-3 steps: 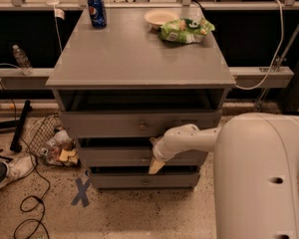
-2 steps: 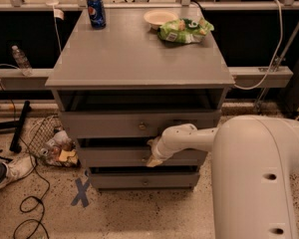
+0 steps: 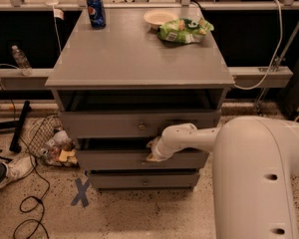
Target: Open middle drawer
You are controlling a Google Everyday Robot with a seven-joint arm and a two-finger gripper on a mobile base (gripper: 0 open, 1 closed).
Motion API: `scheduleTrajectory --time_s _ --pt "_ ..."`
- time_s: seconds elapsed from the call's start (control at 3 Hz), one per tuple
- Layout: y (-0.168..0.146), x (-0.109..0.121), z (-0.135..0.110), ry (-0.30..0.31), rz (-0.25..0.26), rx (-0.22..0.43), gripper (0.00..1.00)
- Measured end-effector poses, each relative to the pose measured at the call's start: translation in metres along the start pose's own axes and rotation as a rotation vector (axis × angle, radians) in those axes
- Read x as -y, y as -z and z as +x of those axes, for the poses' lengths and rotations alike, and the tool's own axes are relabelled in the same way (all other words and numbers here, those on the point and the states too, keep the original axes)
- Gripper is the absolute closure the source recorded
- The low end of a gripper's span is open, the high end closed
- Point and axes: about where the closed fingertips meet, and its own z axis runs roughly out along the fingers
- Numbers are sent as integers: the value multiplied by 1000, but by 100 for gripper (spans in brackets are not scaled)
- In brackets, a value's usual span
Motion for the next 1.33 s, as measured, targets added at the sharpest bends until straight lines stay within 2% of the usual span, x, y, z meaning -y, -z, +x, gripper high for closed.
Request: scheduleTrajectory --time_s 0.33,1.33 --pt "0 0 0 0 0 0 100" --pt "0 0 0 0 0 0 100"
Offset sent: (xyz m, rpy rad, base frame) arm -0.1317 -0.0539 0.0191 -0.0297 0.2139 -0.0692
